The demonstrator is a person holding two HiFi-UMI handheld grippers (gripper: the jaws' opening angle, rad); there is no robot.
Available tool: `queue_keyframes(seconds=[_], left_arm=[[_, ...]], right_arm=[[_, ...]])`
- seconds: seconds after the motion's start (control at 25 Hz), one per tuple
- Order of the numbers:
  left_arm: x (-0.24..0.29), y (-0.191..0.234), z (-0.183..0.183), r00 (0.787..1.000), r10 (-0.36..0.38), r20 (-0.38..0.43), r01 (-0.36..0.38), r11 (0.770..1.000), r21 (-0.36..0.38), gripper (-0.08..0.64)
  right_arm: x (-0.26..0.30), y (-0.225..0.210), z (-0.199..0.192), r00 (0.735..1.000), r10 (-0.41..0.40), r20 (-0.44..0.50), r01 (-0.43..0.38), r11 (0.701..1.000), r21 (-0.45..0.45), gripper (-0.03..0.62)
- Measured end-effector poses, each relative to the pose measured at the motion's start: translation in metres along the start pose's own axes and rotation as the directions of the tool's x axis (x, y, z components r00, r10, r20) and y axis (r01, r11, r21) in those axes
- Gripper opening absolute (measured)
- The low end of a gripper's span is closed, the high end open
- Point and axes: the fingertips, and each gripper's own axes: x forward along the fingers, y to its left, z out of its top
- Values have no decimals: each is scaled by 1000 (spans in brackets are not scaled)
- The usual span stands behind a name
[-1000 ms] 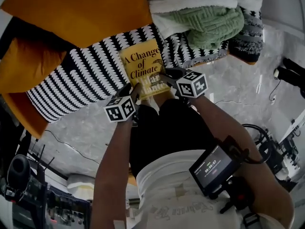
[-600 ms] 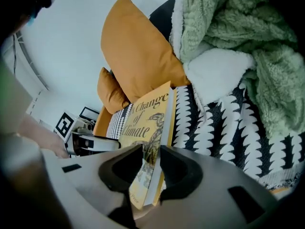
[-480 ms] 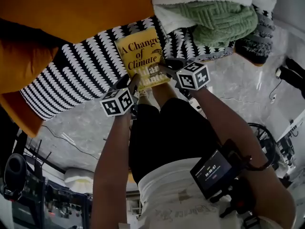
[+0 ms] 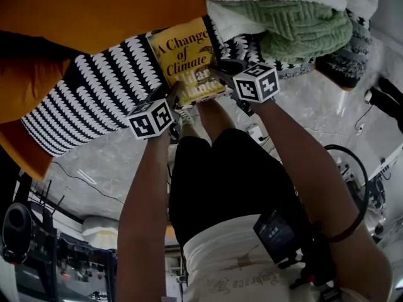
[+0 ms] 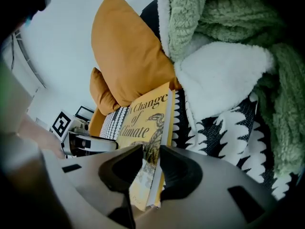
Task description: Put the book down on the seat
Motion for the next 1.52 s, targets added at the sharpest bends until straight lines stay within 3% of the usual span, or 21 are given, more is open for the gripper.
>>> queue_keyframes(seconds=[0.44,0.68,1.0,1.52], left_arm=[[20,13,-3,1000,4,-28,-2,998,69,181],[21,14,0,998,60,-25,-55,983,177,183],[-2,22,-5,999,51,9,-52,993,102,183],[-41,10,-14,999,24,28,-28,989,146,183]], right_arm=[[15,-14,-14,996,-90,-12,90,995,48,123],[8,-24,-7,990,-139,40,133,983,129,124],[-23,-33,-11,978,-179,106,160,973,165,124],[-44,5,-7,972,-92,216,59,986,154,45]])
